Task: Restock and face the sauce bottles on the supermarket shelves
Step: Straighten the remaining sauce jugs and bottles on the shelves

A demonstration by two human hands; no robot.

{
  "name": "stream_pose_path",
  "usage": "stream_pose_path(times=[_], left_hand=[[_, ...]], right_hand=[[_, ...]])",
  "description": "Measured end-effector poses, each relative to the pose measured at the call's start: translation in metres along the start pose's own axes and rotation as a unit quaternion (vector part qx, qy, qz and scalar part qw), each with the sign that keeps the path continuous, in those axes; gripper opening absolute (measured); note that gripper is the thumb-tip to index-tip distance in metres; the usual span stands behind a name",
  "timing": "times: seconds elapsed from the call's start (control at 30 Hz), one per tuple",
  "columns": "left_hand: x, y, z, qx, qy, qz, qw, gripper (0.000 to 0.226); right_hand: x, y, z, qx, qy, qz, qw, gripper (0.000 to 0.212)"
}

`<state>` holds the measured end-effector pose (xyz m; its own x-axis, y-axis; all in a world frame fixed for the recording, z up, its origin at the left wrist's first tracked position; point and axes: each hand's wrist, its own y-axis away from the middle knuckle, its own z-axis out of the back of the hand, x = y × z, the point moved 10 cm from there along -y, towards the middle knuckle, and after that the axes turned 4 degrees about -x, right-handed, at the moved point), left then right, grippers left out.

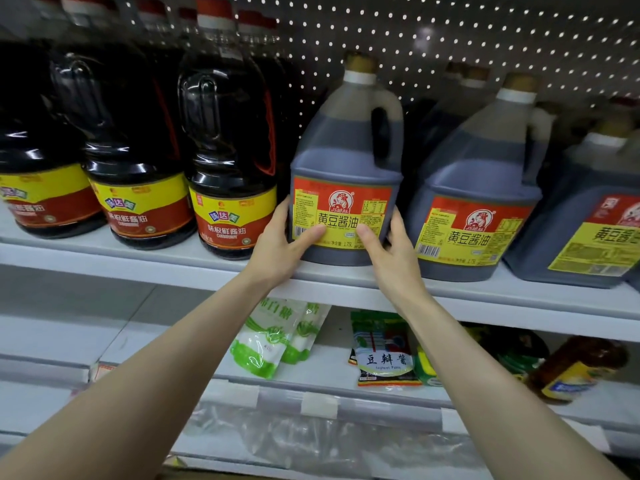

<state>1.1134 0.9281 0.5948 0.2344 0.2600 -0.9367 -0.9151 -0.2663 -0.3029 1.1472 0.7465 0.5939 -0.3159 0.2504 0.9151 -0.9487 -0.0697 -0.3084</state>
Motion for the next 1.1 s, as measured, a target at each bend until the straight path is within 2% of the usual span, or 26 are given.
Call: stream_pose_path(times=[0.53, 1.1], left_hand=[[0.004, -0.010, -0.005, 0.017, 0.000, 0.002, 1.000, 0.057], [0.001, -0.007, -0.007, 0.026, 0.000, 0.008, 1.000, 0.053]], right_hand=[[-0.005, -0.009, -0.004, -0.001, 0.000, 0.001, 1.000, 0.064], [-0.014, -0.010, -0.006, -0.001, 0.015, -0.015, 1.000, 0.072]])
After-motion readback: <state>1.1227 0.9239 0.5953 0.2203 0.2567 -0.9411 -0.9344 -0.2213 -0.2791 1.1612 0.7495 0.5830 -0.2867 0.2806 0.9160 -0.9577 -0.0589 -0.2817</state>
